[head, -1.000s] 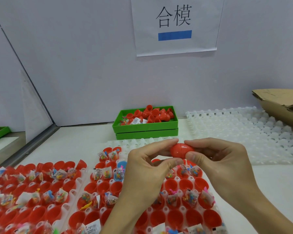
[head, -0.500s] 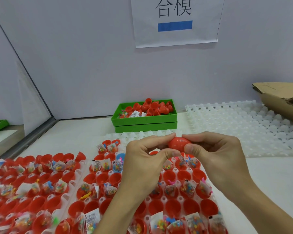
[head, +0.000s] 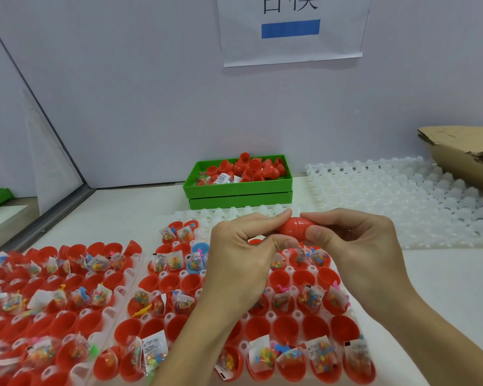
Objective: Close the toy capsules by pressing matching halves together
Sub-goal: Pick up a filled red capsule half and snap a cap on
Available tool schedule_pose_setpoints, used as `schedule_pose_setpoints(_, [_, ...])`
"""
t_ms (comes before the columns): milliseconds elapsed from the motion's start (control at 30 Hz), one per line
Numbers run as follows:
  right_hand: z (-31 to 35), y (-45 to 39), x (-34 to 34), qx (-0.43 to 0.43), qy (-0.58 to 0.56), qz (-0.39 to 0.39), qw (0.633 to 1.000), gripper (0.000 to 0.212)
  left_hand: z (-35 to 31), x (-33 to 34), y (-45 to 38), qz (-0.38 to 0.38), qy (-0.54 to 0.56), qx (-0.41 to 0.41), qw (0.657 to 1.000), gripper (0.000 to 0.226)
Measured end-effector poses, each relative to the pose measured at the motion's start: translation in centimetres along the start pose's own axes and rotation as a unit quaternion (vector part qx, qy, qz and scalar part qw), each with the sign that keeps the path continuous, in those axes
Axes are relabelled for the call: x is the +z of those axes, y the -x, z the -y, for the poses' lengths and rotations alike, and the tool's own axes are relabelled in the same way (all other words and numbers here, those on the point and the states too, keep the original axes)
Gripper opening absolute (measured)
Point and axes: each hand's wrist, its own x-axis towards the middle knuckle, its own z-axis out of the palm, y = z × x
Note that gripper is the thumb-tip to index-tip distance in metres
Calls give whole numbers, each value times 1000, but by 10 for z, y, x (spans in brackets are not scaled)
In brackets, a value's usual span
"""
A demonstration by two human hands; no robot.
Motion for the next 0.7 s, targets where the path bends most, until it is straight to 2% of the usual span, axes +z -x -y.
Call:
schedule_pose_setpoints(200, [-3, 1, 2, 20, 2, 3, 1000, 25, 11, 1, 2, 10, -21, 6, 1000, 42])
schedule_pose_setpoints(333, [-4, 2, 3, 2, -2, 0, 1000, 28, 14, 4, 4, 3, -44, 20, 999, 38])
schedule_pose_setpoints(467, [-4, 4, 4, -6, 19, 5, 1000, 26, 13, 6, 4, 0, -102, 51, 993, 34])
schedule_pose_setpoints(600, [-2, 0, -1, 6, 31, 21, 999, 28, 7, 10, 6, 64, -199, 69, 975, 23])
schedule_pose_setpoints(700, [0, -2, -3, 3, 38, 44, 998, 19, 7, 8, 5, 83, -192, 43, 977, 30])
